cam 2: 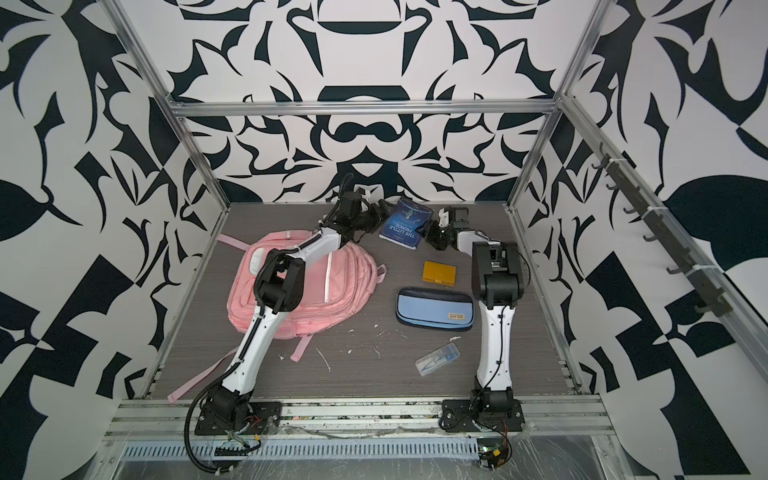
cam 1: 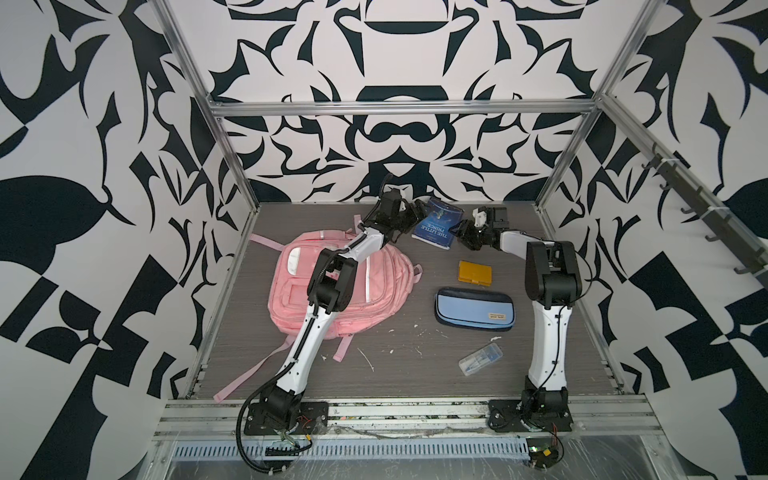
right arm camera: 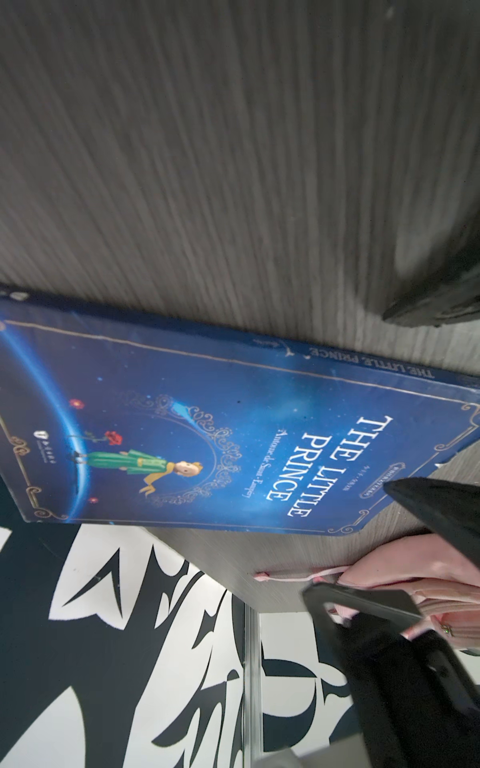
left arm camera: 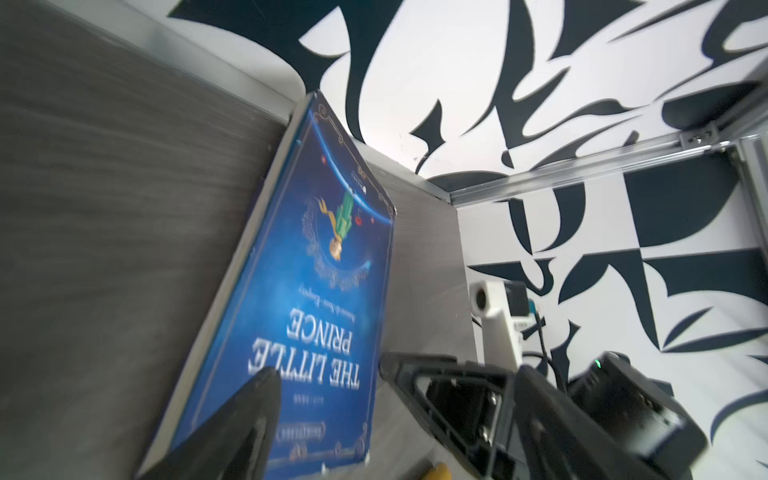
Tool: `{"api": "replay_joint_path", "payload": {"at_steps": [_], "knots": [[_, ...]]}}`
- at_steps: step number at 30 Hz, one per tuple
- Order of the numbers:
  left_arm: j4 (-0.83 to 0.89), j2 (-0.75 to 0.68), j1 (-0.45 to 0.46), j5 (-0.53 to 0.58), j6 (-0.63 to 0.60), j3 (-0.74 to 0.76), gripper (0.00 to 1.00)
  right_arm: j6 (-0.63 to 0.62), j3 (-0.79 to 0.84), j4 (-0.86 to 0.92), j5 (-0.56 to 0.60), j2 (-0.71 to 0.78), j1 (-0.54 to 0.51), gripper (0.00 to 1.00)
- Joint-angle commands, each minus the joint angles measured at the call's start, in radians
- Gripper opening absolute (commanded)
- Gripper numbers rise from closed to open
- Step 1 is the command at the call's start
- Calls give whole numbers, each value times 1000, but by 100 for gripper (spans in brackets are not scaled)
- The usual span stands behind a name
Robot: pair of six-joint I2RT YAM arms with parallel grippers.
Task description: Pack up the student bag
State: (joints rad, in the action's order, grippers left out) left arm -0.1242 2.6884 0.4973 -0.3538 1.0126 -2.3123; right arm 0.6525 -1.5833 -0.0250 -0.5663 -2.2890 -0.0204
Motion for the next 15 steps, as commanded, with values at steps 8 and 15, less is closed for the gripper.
{"api": "replay_joint_path", "payload": {"at_steps": [8, 15], "knots": [[136, 94, -2, 77, -1, -13, 91, 15, -19, 126, 28, -46, -8, 60], [219, 158, 30, 33, 11, -130, 80, 17, -38, 131, 11, -66, -8, 60]]}}
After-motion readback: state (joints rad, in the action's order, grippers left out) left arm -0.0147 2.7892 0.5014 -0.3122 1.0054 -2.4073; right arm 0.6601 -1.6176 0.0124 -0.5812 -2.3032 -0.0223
